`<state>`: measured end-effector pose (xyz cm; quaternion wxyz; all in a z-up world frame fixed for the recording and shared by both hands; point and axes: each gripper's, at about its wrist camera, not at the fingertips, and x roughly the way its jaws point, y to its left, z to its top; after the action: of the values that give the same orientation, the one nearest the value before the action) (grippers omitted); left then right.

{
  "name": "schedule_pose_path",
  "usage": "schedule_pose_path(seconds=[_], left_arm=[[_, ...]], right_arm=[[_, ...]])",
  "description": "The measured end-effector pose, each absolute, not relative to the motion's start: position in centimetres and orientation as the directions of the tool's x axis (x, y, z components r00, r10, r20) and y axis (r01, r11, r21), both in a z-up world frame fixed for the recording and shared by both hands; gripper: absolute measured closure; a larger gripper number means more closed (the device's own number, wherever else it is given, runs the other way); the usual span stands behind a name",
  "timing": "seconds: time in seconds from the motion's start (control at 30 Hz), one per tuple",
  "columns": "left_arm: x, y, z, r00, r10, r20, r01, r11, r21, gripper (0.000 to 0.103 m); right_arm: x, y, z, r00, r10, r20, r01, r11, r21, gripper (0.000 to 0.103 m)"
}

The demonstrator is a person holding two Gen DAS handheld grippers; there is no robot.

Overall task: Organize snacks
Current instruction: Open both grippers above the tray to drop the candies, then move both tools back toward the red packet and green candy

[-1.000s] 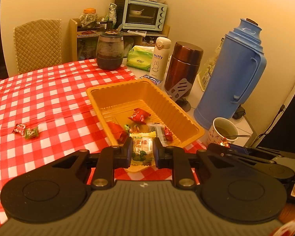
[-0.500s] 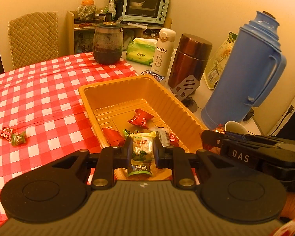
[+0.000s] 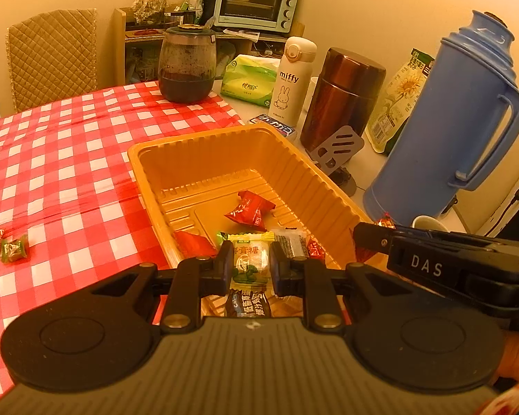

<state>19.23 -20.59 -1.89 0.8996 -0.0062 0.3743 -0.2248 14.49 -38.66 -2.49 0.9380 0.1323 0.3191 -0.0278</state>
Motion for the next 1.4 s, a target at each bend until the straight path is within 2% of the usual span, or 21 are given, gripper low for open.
schedule_pose_path(seconds=[0.13,0.2,0.23,0.53,0.9,0.93,0.97,1.0,1.03,1.23,1.4], left_arm=[[19.7,-20.8,-2.4,0.615,-0.421,-0.666,0.409,0.893,-0.186,0.082],[19.8,-20.8,-2.6,0.613,-0.418,-0.671,0.410,0.894,-0.182,0.068],[19.7,-20.6,-2.6,0.616,-0.416,-0.669,0.409,0.895,-0.180,0.068],[17.4,-16.9,-2.7,0.651,-0.363,-0.667,0.328,0.927,-0.185,0.068],[16.1,-13.6,-2.3,0.677,-0.321,-0.662,0.254,0.947,-0.198,0.068],[16.0,-13.4,-2.2,0.679,-0.319,-0.661,0.252,0.947,-0.198,0.068],[15.9,-13.3,-2.2,0.680,-0.318,-0.661,0.250,0.948,-0.199,0.068],[15.8,-13.1,-2.2,0.680,-0.317,-0.661,0.248,0.948,-0.199,0.068],[15.8,-13.0,-2.2,0.680,-0.315,-0.661,0.247,0.949,-0.198,0.068],[14.7,-12.4,-2.0,0.692,-0.279,-0.666,0.232,0.959,-0.161,0.065],[13.5,-11.5,-1.5,0.697,-0.269,-0.665,0.224,0.962,-0.155,0.059]], right_arm=[[14.7,-38.9,-2.8,0.791,0.030,-0.611,0.144,0.962,0.234,0.082],[14.8,-39.0,-3.0,0.788,0.030,-0.615,0.147,0.961,0.236,0.082],[14.8,-39.1,-3.1,0.787,0.031,-0.616,0.148,0.960,0.237,0.082],[14.8,-39.0,-3.3,0.783,0.051,-0.620,0.139,0.957,0.254,0.082],[15.6,-37.3,-2.6,0.791,0.147,-0.594,0.059,0.948,0.313,0.081],[15.7,-37.3,-2.6,0.790,0.170,-0.589,0.048,0.941,0.335,0.074],[15.7,-37.4,-2.6,0.790,0.188,-0.583,0.043,0.932,0.359,0.054],[15.7,-37.6,-2.7,0.792,0.195,-0.579,0.053,0.923,0.382,0.045],[15.5,-37.9,-2.7,0.796,0.192,-0.574,0.066,0.915,0.398,0.041],[13.3,-38.6,-2.4,0.792,0.148,-0.592,0.116,0.916,0.384,0.041],[10.8,-38.2,-1.9,0.787,0.113,-0.607,0.147,0.920,0.362,0.041]])
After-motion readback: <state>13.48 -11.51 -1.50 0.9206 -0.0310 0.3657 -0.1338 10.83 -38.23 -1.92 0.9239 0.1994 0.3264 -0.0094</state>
